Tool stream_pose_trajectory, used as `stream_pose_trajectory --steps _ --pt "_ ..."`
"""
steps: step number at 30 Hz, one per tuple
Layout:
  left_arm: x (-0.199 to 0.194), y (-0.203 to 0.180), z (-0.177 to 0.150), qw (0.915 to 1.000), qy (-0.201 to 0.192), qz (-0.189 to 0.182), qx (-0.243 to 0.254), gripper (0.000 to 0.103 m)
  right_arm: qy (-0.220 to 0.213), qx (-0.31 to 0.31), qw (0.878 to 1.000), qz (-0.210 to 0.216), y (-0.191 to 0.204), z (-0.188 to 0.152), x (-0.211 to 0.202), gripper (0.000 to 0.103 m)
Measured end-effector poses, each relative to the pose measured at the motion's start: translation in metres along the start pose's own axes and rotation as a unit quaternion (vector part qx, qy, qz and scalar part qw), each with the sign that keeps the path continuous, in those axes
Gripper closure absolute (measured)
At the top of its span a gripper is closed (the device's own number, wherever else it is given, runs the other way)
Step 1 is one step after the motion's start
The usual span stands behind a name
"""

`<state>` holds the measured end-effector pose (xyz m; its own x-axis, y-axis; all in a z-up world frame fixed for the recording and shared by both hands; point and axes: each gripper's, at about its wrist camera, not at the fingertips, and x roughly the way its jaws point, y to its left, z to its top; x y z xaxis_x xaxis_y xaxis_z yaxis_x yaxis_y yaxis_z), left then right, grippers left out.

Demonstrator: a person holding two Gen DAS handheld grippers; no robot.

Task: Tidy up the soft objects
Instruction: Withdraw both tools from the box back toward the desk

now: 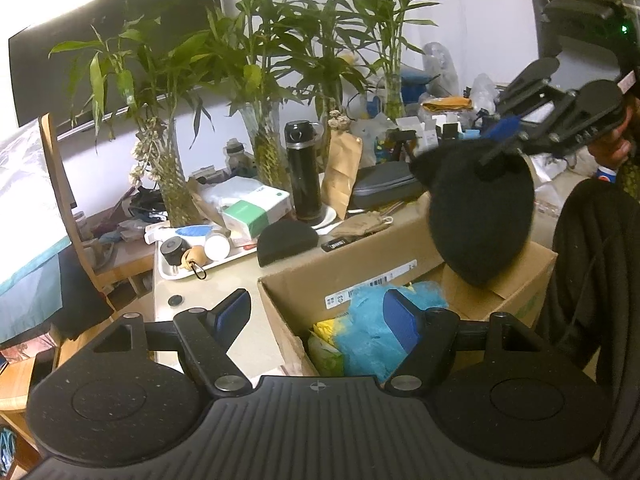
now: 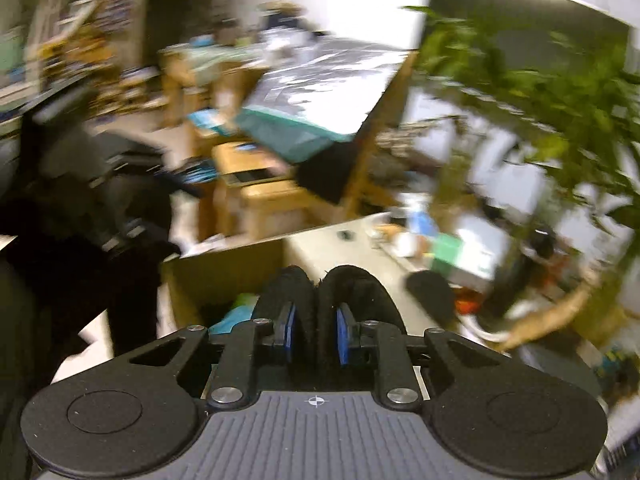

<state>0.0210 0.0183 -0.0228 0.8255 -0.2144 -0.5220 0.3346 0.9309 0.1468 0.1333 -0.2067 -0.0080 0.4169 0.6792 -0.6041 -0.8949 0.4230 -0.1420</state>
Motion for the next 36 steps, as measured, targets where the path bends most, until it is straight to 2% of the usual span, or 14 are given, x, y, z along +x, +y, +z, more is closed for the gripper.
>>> stream_pose_trajectory --steps 2,4,5,7,12,15,18,25,28,31,33,36 --pt "0.0 0.001 0.001 1.0 0.0 0.002 0.0 0.03 0.015 -0.009 1.0 0.026 -0.004 -0.002 0.008 0.079" --pt "0.0 0.003 0.003 1.0 0.0 0.003 0.0 0.03 0.033 -0.011 0.999 0.042 -0.01 -0.007 0.018 0.073" --pt "0.0 0.004 0.004 1.0 0.0 0.004 0.0 0.03 0.038 -0.008 0.998 0.045 -0.013 -0.01 0.022 0.068" --pt "0.001 0.006 0.005 1.0 0.002 0.006 -0.002 0.03 0.039 0.009 0.998 0.046 -0.019 -0.014 0.027 0.062" --pt "0.008 0.013 0.012 0.9999 0.007 0.004 -0.008 0.03 0.017 0.059 0.998 0.034 -0.026 -0.017 0.027 0.031" --pt "0.014 0.017 0.018 0.9999 0.006 0.009 -0.012 0.03 0.024 0.084 0.996 0.019 -0.03 -0.019 0.03 0.018" --pt "0.022 0.02 0.023 0.9998 0.004 0.013 -0.015 0.03 0.023 0.104 0.994 0.013 -0.033 -0.021 0.032 0.018" --pt "0.036 0.024 0.034 0.9997 -0.001 0.017 -0.018 0.03 0.015 0.107 0.994 0.005 -0.026 -0.021 0.036 0.018" --pt "0.043 0.026 0.039 0.9996 0.002 0.021 -0.021 0.03 0.006 0.142 0.99 -0.02 -0.03 -0.019 0.039 0.017" --pt "0.053 0.031 0.042 0.9992 0.006 0.025 -0.03 0.03 0.005 0.177 0.983 -0.055 -0.037 -0.017 0.044 0.01" --pt "0.058 0.034 0.044 0.9989 0.01 0.026 -0.038 0.03 0.006 0.2 0.977 -0.078 -0.042 -0.018 0.048 0.005" --pt "0.069 0.04 0.045 0.9983 0.017 0.021 -0.051 0.03 0.017 0.236 0.965 -0.117 -0.052 -0.02 0.056 0.003"
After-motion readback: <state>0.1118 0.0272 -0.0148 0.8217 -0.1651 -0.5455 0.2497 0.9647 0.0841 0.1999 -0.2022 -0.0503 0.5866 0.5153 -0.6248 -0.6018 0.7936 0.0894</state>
